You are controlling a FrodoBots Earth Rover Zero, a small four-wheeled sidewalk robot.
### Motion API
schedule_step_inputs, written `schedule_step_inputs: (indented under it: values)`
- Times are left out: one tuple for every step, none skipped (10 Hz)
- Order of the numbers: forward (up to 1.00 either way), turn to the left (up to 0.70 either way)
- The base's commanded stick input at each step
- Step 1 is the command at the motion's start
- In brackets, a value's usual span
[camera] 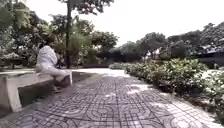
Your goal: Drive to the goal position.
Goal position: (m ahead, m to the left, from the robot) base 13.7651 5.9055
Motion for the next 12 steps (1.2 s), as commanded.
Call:
schedule_step_inputs:
  values:
    - [1.00, 0.00]
    - [1.00, 0.00]
    - [1.00, 0.00]
    - [1.00, 0.00]
    - [1.00, 0.00]
    - [1.00, 0.00]
    - [1.00, 0.00]
    - [1.00, 0.00]
    - [1.00, 0.00]
    - [1.00, 0.00]
    - [1.00, 0.00]
    - [1.00, 0.00]
